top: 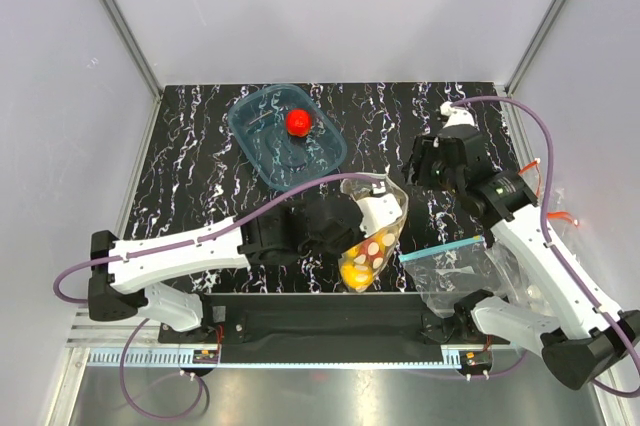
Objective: Place the food in the zip-top bag and seal the zipper
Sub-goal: Adjust the zipper food storage bag at the center of the board.
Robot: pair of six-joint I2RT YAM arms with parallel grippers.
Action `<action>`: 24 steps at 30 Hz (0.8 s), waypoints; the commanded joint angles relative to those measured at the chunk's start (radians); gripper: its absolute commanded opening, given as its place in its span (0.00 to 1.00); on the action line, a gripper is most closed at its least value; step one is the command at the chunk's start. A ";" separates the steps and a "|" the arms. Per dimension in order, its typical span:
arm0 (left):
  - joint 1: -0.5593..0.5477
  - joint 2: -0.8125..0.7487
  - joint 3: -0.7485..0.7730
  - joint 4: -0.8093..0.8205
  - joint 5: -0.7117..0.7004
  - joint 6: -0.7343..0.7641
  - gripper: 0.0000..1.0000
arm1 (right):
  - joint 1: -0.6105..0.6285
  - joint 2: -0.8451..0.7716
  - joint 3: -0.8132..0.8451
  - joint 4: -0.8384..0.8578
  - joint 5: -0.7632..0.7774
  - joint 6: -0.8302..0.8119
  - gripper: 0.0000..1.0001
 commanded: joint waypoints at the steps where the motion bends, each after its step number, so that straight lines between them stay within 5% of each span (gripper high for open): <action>1: -0.005 -0.037 -0.017 0.069 -0.013 0.026 0.00 | -0.004 0.019 0.046 -0.018 -0.100 -0.060 0.61; 8: -0.005 -0.070 -0.046 0.089 -0.004 0.021 0.00 | -0.004 0.020 0.056 -0.042 -0.346 -0.108 0.62; 15: -0.005 -0.083 -0.055 0.089 -0.005 0.011 0.00 | -0.004 0.054 0.040 -0.054 -0.414 -0.127 0.59; 19: -0.003 -0.113 -0.072 0.098 -0.004 0.003 0.00 | -0.004 0.083 0.042 -0.065 -0.349 -0.123 0.29; 20: -0.005 -0.119 -0.077 0.100 -0.002 0.002 0.00 | -0.002 0.088 0.043 -0.064 -0.316 -0.120 0.14; 22: -0.005 -0.141 -0.084 0.100 0.002 -0.008 0.02 | -0.004 0.086 0.054 -0.061 -0.286 -0.116 0.02; 24: -0.005 -0.156 -0.091 0.103 -0.008 -0.021 0.16 | -0.004 0.074 0.063 -0.059 -0.263 -0.105 0.00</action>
